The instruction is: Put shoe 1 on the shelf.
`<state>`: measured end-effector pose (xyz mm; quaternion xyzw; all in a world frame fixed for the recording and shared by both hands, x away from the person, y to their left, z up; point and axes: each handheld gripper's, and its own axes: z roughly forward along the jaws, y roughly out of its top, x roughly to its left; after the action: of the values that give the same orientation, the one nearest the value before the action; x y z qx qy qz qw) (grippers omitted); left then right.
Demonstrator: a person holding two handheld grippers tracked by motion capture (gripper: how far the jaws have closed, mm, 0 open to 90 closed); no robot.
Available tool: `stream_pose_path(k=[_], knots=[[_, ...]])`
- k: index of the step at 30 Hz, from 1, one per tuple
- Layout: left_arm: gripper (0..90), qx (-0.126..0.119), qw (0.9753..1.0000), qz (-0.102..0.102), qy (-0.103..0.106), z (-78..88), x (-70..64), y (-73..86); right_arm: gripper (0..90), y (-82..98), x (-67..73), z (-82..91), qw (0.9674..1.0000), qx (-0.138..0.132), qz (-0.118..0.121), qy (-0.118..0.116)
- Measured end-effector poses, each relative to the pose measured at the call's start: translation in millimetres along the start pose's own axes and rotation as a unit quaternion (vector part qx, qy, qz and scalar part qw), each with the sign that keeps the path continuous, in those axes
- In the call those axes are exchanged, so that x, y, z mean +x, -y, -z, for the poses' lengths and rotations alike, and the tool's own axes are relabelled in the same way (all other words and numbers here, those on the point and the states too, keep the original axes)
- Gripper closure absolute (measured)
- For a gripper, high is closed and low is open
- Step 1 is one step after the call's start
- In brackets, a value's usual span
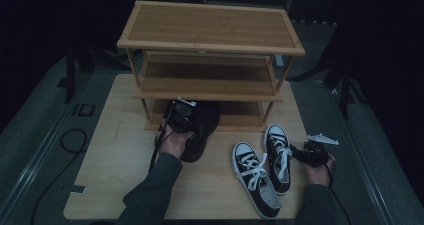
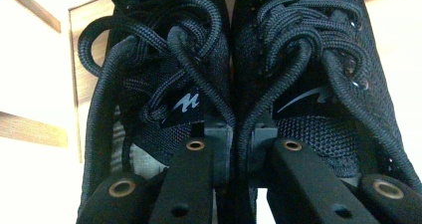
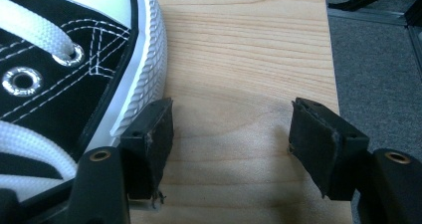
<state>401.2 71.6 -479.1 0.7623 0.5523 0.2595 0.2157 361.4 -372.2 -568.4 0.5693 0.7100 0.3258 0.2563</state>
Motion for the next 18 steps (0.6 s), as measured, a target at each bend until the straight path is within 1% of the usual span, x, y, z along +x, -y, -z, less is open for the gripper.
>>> stream_pose_path(k=[4,6,7,10,12,13,14,15,17,18], knots=[[83.7,-0.002,0.9998,0.017,-0.011,-2.9,-2.0,-1.7,33.6,0.0,0.0,0.0,1.0000,0.000,0.000,0.000],[83.4,-0.003,0.9997,0.020,-0.013,-3.8,-2.4,-2.3,33.6,0.0,0.0,0.0,1.0000,0.000,0.000,0.000],[83.4,-0.004,0.9998,0.013,-0.017,-6.0,-3.7,-2.3,33.6,0.0,0.0,0.0,1.0000,0.000,0.000,0.000],[77.6,-0.010,0.9997,0.005,-0.020,-5.5,-2.9,-2.2,33.6,0.0,0.0,0.0,1.0000,0.000,0.000,0.000],[72.2,-0.008,0.9998,0.000,-0.016,-5.3,-0.3,-1.9,33.6,0.0,0.0,0.0,1.0000,0.000,0.000,0.000],[67.6,-0.006,0.9999,-0.004,-0.013,-4.6,0.7,-1.5,33.6,0.0,0.0,0.0,1.0000,0.000,0.000,0.000],[65.0,-0.007,0.9999,-0.007,-0.012,-3.1,1.2,-1.1,33.6,0.0,0.0,0.0,1.0000,0.000,0.000,0.000],[63.2,-0.010,0.9999,-0.009,-0.010,-1.1,1.5,-0.9,33.6,0.0,0.0,0.0,1.0000,0.000,0.000,0.000],[59.7,-0.015,0.9998,-0.008,-0.006,2.5,2.4,-0.7,33.6,0.0,0.0,0.0,1.0000,0.000,0.000,0.000],[59.3,-0.015,0.9998,-0.012,-0.004,4.5,3.2,-0.6,33.6,0.0,0.0,0.0,1.0000,0.000,0.000,0.000]])
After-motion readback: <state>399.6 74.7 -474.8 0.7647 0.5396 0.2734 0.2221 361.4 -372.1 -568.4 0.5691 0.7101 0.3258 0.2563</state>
